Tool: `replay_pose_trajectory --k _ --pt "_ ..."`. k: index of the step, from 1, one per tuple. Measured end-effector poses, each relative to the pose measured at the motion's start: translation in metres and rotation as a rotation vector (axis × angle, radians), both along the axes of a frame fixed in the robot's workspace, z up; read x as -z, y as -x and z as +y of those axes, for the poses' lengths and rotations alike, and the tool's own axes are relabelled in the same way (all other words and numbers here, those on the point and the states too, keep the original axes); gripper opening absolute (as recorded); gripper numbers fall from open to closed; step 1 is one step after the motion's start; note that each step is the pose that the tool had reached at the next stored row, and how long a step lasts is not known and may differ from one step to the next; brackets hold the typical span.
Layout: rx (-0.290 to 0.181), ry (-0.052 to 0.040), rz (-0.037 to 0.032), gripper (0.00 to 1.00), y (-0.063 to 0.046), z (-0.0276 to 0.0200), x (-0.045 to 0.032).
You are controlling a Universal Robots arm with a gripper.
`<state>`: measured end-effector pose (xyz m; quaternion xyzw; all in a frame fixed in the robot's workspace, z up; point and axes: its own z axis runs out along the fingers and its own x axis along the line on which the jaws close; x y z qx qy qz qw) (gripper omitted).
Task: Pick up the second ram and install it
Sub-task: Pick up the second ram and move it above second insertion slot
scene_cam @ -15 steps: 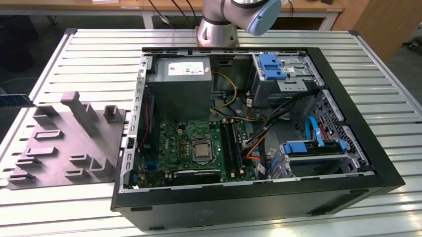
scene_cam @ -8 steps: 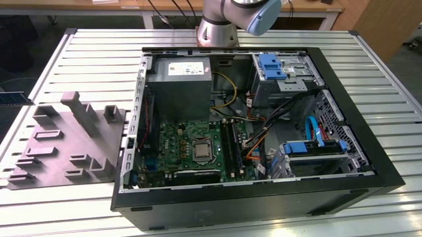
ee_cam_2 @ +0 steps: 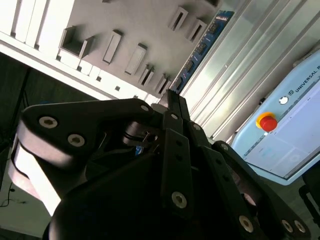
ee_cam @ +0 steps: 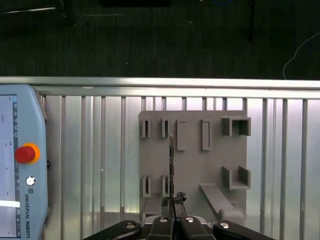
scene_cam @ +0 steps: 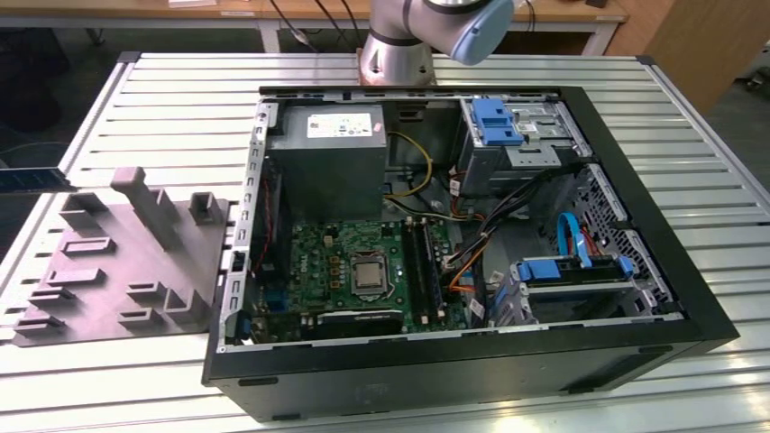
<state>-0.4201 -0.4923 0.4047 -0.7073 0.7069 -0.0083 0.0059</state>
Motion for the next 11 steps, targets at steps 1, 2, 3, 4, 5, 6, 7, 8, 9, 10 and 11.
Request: replay_pose_trajectory --k 1,2,3,4,5,6,7,8,9,10,11 --pt "0.000 -0.0001 -0.0002 0.11 -0.003 0.0000 0.0001" --pt "0.000 -0.0001 -0.0001 0.11 -0.007 -0.0001 0.0001" --pt "0.000 -0.0002 -0.0002 0.11 -0.012 -0.0001 0.0001" --pt "0.000 -0.0001 0.0000 0.11 -0.016 -0.0002 0.0001" --pt "0.000 -0.0001 0.0000 0.11 -0.021 -0.0003 0.0001" --pt "0.000 -0.0001 0.0000 0.11 -0.025 -0.0003 0.0001" --pt "0.000 -0.0001 0.0000 0.11 -0.029 -0.0004 0.0001" --pt "0.000 -0.0001 0.0002 0.11 -0.034 -0.0004 0.0001" --pt "0.000 -0.0002 0.0001 0.11 -0.039 -0.0005 0.0001" --pt "0.000 -0.0001 0.0003 0.11 -0.043 -0.0005 0.0001" --pt "0.000 -0.0001 0.0004 0.11 -0.048 -0.0006 0.0001"
